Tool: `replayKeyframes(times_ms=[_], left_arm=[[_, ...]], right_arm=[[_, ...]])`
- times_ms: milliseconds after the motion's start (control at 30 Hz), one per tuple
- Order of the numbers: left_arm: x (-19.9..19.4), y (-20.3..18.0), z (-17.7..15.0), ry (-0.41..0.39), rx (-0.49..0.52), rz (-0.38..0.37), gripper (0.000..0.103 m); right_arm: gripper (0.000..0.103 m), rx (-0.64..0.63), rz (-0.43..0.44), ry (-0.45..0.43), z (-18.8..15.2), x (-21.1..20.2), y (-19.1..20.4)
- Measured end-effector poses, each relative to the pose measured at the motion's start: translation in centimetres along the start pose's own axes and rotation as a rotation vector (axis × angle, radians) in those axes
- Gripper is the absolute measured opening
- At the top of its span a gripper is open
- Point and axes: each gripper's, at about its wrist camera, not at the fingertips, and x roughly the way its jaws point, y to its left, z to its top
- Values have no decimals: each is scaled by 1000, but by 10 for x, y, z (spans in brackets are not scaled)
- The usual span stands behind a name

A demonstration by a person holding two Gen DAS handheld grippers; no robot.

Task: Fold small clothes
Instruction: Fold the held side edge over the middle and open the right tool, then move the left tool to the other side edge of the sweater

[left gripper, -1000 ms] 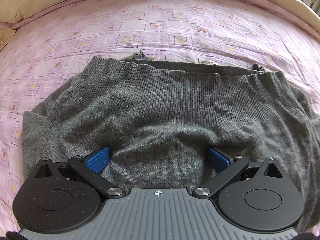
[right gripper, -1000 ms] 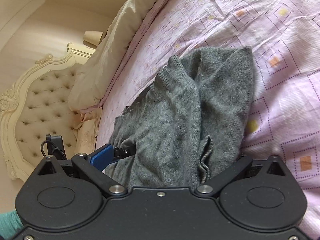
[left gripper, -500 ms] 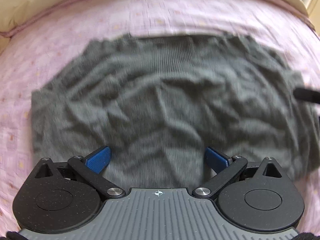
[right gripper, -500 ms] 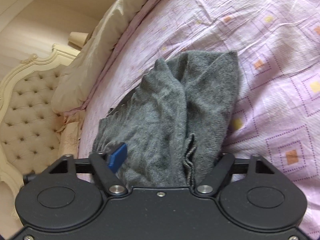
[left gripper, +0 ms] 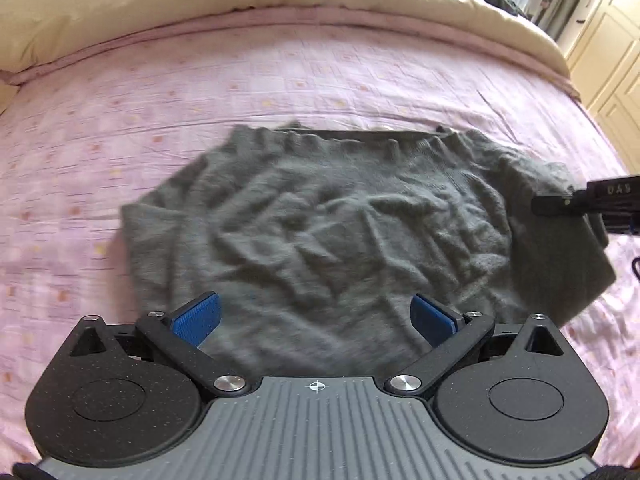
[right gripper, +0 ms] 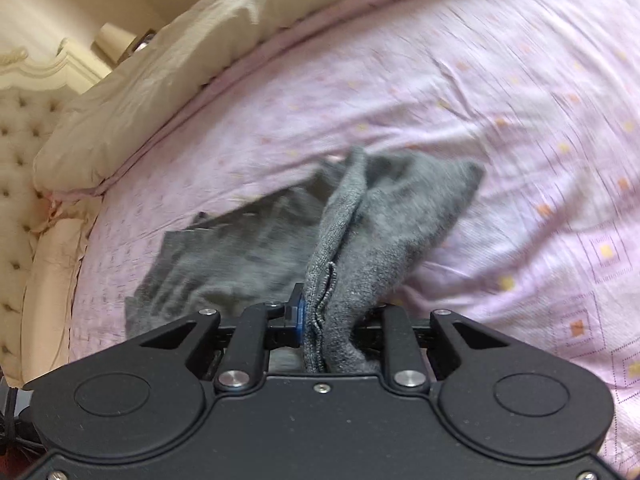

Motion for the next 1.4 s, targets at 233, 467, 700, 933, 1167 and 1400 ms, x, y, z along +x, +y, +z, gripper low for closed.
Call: replayKeyframes(times_ms=[233,467,700,933,1167,1400], left_arm=[[-23,62,-18,15,-97,7,102],[-31,111,-49,51,-168,18,102],[-40,140,-70,66,-216,28,102],[-46,152,-72,61,-229,21,102],[-50,136,-40,18,-171,-27,102],[-43,104,7,-42,-75,-88,102]], right_arm=[[29,-175,28,28,8,15,117],[28,-278,37,125,-25,87,205],[38,-360,-55,186,-51,140,249],[63,-403,135,118,-52,115,263],[71,-325,128,-25,-35,64,228],[71,-342,-63,-8,-52,47,180]])
